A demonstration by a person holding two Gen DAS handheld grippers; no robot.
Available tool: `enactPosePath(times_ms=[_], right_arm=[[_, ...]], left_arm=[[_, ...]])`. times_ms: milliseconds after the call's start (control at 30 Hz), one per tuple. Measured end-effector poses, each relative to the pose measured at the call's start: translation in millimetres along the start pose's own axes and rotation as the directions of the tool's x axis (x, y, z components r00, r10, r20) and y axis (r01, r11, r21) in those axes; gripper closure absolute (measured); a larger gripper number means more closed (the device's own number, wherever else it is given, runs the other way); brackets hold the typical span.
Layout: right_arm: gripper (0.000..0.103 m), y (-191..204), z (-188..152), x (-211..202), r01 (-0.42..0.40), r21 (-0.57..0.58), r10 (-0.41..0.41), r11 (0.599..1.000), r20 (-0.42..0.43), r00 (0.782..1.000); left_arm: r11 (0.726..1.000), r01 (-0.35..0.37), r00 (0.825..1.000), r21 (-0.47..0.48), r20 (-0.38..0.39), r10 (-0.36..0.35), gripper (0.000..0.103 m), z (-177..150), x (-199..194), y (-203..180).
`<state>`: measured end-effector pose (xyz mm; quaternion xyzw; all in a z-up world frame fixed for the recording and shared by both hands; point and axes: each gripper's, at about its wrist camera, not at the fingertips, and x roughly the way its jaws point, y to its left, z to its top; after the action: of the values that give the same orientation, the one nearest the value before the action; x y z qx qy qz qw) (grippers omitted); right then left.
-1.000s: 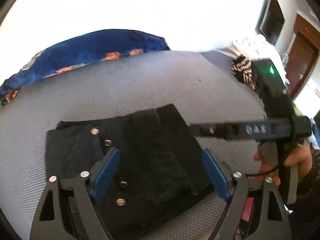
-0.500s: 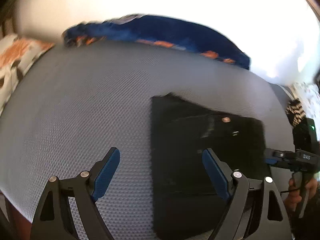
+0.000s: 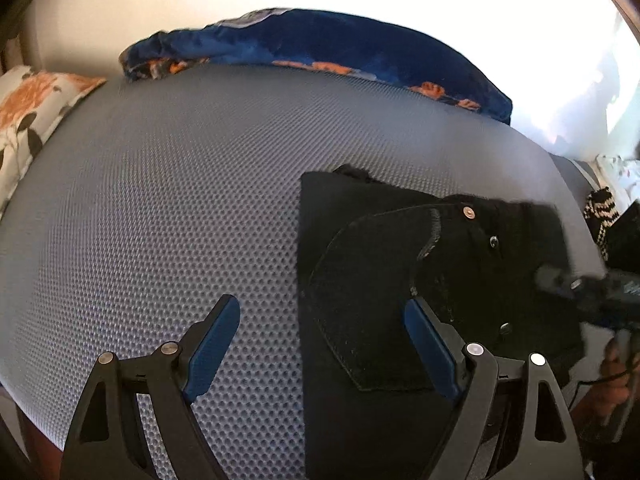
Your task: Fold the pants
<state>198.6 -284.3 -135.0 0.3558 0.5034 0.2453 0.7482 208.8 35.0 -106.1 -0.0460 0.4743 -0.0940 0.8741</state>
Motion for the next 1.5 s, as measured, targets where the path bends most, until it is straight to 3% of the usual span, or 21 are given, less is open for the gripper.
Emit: enactPosePath(times_ms=[100, 233, 433, 500, 667, 967, 1133, 1167, 1200, 1367, 1500], right_arm=[[0.091, 23.8, 8.4, -28.3, -0.007, -0.027, 0.010, 1.000, 0.089, 0.996], [0.091, 19.8, 20.3, -60.3, 0.046, -0.022, -0.042, 0.999, 0.171, 0.984], [0.092, -37.6, 7.6, -49.5, 0.185, 0.098, -0.195, 0.978, 0.115, 0.974], [0.090, -47.4, 3.6, -48.3, 0.167, 0.113, -0.181, 0.979, 0.124, 0.976], [0.070, -35.7, 0.3, -62.0, 0.242, 0.071, -0.249, 0.968, 0.110, 0.962], [0.070, -6.3, -36.3, -91.0, 0.316, -0.047, -0.306, 0.948, 0.149, 0.940], [0.078, -8.7, -47.9, -76.5, 0.378, -0.049, -0.370, 0.924, 0.123, 0.921], [0.087, -7.1, -50.1, -77.5, 0.391, -0.054, -0.381, 0.919, 0.134, 0.915], [0.089, -4.2, -51.5, -79.2, 0.405, -0.058, -0.394, 0.912, 0.146, 0.908], [0.092, 3.9, -60.2, -95.6, 0.384, -0.039, -0.372, 0.923, 0.175, 0.912], [0.093, -2.6, -67.2, -88.7, 0.424, -0.037, -0.414, 0.905, 0.158, 0.897]], left_arm=[[1.000, 0.016, 1.000, 0.024, 0.011, -0.016, 0.018, 6.1, -0.8, -11.6], [0.998, 0.026, 1.000, 0.062, 0.009, -0.026, 0.018, 11.4, 3.6, -28.0], [0.992, 0.012, 1.000, 0.129, -0.023, -0.009, 0.018, 12.5, 20.6, -49.0], [0.989, 0.013, 0.999, 0.147, -0.046, -0.006, 0.018, 9.1, 27.4, -51.3], [0.984, 0.002, 0.998, 0.177, -0.069, 0.011, 0.018, -0.7, 35.8, -54.1], [0.980, 0.000, 0.998, 0.197, -0.061, 0.012, 0.018, -13.1, 27.2, -59.1], [0.976, -0.007, 0.998, 0.217, -0.056, 0.019, 0.018, -22.3, 21.5, -62.8], [0.975, -0.005, 0.998, 0.222, -0.055, 0.018, 0.018, -23.5, 20.3, -63.2], [0.974, -0.002, 0.998, 0.228, -0.055, 0.014, 0.018, -25.7, 18.5, -63.6], [0.966, 0.011, 0.998, 0.258, -0.065, 0.006, 0.018, -34.1, 15.2, -63.7], [0.965, 0.010, 0.996, 0.262, -0.087, 0.013, 0.018, -39.3, 21.1, -61.5]])
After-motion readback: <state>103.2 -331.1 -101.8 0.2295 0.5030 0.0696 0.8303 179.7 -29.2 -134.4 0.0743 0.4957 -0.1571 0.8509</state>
